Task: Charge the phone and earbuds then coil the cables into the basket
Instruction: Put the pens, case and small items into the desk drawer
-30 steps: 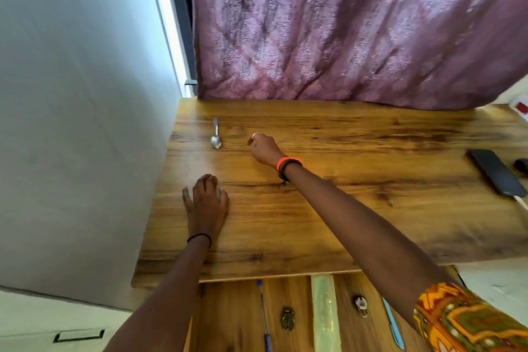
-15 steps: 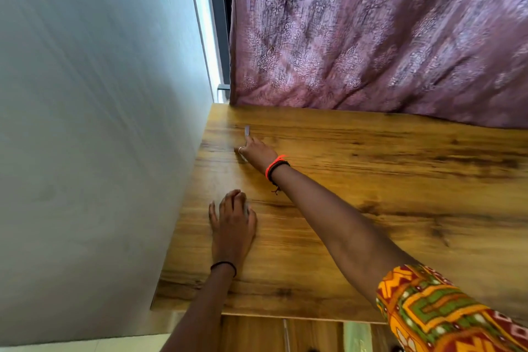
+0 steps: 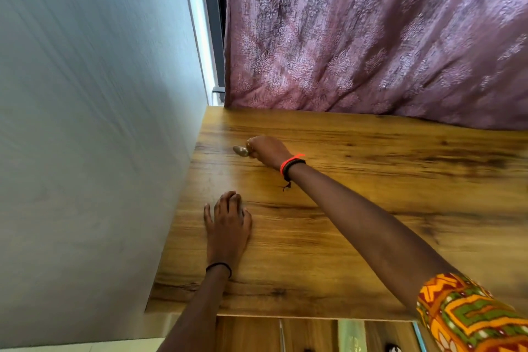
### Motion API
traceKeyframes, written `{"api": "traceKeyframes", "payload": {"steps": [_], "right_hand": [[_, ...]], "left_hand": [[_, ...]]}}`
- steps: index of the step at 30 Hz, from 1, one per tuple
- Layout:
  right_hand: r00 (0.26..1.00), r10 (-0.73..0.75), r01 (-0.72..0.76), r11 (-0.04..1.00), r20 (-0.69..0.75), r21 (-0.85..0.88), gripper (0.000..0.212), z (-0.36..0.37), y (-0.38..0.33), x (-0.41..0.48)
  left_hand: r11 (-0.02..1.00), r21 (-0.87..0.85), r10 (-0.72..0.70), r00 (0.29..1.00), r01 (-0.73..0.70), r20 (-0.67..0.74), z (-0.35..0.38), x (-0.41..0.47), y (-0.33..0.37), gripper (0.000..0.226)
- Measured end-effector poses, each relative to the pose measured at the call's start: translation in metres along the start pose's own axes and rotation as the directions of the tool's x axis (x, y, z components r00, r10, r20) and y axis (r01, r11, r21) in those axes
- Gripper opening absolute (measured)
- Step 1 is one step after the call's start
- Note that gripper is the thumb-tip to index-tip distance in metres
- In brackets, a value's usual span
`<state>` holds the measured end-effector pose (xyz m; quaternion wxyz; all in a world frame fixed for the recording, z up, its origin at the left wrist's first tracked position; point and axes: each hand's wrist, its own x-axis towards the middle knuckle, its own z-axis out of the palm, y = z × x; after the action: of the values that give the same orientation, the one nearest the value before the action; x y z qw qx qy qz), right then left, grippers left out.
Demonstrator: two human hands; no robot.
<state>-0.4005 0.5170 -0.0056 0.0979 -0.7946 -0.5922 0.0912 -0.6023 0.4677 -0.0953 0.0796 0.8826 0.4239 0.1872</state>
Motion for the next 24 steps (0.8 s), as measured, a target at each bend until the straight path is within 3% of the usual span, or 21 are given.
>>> {"api": "traceKeyframes", "payload": {"steps": [3, 5, 9, 12, 18, 24], "right_hand": [[0.98, 0.193, -0.161, 0.897, -0.039, 0.411, 0.013, 0.001, 0.017, -0.024], [0.957, 0.289, -0.237, 0.705, 0.034, 0.668, 0.018, -0.005, 0.024, -0.056], [0.935, 0.285, -0.306, 0.34, 0.213, 0.889, 0.018, -0.015, 0.037, -0.142], [0.909, 0.286, -0.369, 0.211, 0.304, 0.905, 0.024, -0.015, 0.052, -0.209], [0.843, 0.371, -0.432, 0.032, 0.391, 0.901, 0.014, -0.003, 0.075, -0.334], [0.782, 0.364, -0.56, 0.057, 0.505, 0.826, 0.025, 0.008, 0.094, -0.439]], "left_hand": [[1.0, -0.015, 0.0, 1.0, 0.0, 0.009, -0.002, 0.001, -0.001, 0.035], [0.999, -0.035, 0.011, 1.0, -0.01, 0.018, -0.004, 0.0, 0.001, 0.035], [0.997, -0.08, 0.023, 0.999, -0.02, 0.038, -0.006, 0.0, 0.002, 0.034], [0.994, -0.102, 0.033, 0.997, -0.026, 0.068, -0.006, -0.001, 0.0, 0.035], [0.993, -0.104, 0.059, 0.993, -0.048, 0.1, -0.005, -0.009, 0.0, 0.037], [0.995, -0.083, 0.067, 0.987, -0.056, 0.147, 0.0, -0.029, 0.012, 0.039]]}}
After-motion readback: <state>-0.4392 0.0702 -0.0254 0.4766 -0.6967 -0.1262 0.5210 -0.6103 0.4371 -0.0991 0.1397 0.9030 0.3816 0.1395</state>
